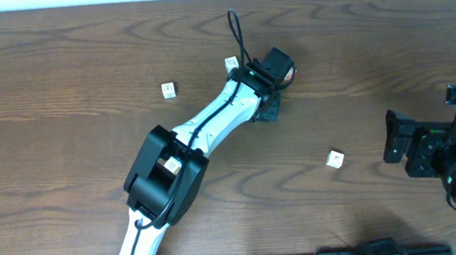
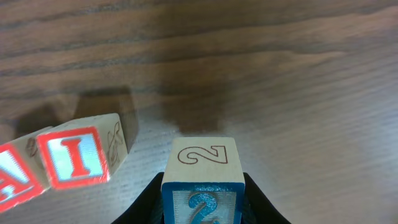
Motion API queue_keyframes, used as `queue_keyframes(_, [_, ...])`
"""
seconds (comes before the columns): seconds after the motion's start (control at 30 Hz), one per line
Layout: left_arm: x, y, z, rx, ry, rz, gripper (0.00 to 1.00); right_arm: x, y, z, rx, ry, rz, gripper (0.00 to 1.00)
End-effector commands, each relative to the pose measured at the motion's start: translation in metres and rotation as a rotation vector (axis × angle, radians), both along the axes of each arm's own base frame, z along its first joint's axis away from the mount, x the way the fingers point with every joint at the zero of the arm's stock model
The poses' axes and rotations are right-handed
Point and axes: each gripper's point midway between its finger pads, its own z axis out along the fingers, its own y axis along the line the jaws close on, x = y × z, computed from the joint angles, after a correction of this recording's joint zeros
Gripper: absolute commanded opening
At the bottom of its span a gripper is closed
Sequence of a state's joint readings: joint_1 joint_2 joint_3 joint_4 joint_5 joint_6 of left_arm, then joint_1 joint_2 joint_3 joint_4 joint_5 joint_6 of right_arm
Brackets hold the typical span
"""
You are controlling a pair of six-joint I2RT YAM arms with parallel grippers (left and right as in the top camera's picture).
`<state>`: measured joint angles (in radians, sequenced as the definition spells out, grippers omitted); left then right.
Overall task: Spell out Ai2
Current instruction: 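Carry the '2' block with the left gripper to right of 'I', then lower the '2' block beside the 'I' block and release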
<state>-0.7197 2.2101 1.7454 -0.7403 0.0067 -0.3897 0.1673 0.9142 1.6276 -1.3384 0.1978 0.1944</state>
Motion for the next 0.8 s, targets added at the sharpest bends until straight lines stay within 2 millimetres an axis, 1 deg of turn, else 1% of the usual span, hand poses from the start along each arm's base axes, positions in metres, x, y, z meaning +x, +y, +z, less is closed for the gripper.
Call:
queue_keyframes(0.0, [0.014,0.006,-0.004,0.027,-0.035,0.024,0.05,-0.002,0.0,0.003,0.017,-0.006,-0.009,0.99])
queue_keyframes(0.13, [0.02,0.01,-0.009,0.023,-0.037,0.038,0.06,-0.002,0.0,0.002,0.017,-0.006,-0.009,0.99])
queue_keyframes(0.3, [0.022,0.016,-0.018,0.029,-0.014,0.051,0.06,-0.002,0.0,0.002,0.017,-0.006,-0.009,0.99])
queue_keyframes(0.53, [0.025,0.016,-0.019,0.022,-0.023,0.054,0.06,-0.002,0.0,0.002,0.017,-0.006,-0.009,0.99])
queue_keyframes(0.57, [0.025,0.016,-0.019,0.021,-0.023,0.054,0.08,-0.002,0.0,0.002,0.017,-0.006,-0.009,0.99])
queue_keyframes(0.6, [0.025,0.016,-0.018,0.021,-0.023,0.054,0.14,-0.002,-0.001,0.002,0.017,-0.006,-0.01,0.99])
queue_keyframes(0.63, [0.025,0.016,-0.018,0.022,-0.023,0.054,0.23,-0.002,-0.001,0.002,0.017,-0.006,-0.01,0.99])
queue_keyframes(0.67, [0.025,0.016,-0.018,0.022,-0.023,0.054,0.27,-0.002,0.0,0.002,0.017,-0.006,-0.009,0.99])
queue_keyframes(0.77, [0.025,0.016,-0.018,0.022,-0.023,0.055,0.3,-0.002,0.0,0.002,0.017,-0.005,-0.009,0.99])
